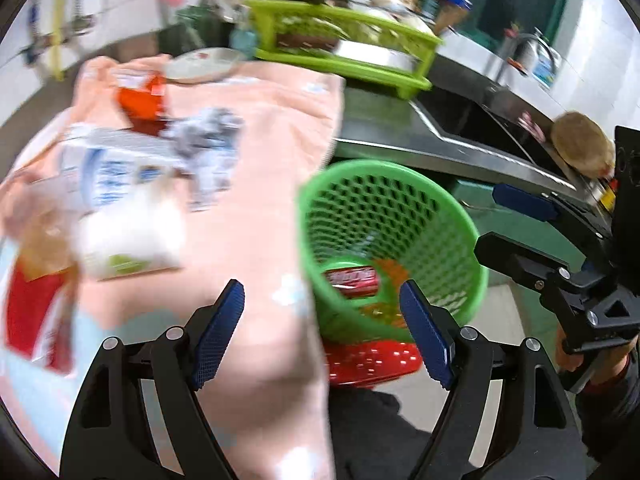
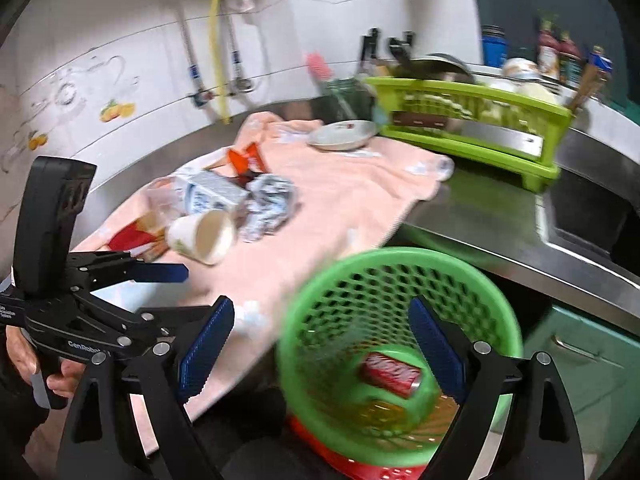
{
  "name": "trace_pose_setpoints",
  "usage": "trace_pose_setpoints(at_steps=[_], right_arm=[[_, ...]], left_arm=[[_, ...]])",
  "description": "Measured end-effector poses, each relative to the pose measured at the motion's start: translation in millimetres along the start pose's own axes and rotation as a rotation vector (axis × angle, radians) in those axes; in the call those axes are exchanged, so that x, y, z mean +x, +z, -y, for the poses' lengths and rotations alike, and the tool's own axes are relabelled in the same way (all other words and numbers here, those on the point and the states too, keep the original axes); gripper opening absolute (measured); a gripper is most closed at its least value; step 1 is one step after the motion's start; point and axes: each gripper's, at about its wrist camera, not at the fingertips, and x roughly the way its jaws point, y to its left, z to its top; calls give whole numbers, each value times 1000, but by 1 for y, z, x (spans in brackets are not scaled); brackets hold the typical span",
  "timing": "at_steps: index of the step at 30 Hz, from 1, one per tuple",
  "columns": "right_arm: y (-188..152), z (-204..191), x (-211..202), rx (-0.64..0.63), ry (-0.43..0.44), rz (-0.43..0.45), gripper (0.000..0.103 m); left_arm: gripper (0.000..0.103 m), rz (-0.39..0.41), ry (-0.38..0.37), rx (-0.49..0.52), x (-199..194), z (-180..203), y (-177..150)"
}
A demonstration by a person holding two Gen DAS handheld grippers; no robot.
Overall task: Collect trash
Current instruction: 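Move both tools back over the towel of trash, then grasp the clear plastic cup with the left tool while the right tool grasps the white paper cup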
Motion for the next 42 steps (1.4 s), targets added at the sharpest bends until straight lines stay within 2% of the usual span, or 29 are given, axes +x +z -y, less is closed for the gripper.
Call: trace_pose_setpoints(at_steps=[4, 8, 14, 27, 33, 38, 42], right_arm=[[10, -25, 14, -35, 45, -8, 86], [18, -46, 27, -64, 82, -19, 86], [25, -66, 40, -93, 109, -27, 86], [28, -74, 65, -116, 130, -61, 86], [29, -80, 85, -130, 159, -92, 86], [30, -85, 98, -150, 198, -114, 86], [31, -88, 107, -160, 214, -122, 87]], left_arm=[[79, 40, 59, -49, -26, -32, -7], [79, 103, 152, -106, -52, -65, -9], [79, 176, 259, -183, -67, -103, 2], [79, 151, 279, -240, -24, -139, 25], [77, 161, 265, -239, -19, -144, 25], [77, 166, 213, -230, -20, -147, 26], [79, 168, 205, -226, -21, -151, 25]])
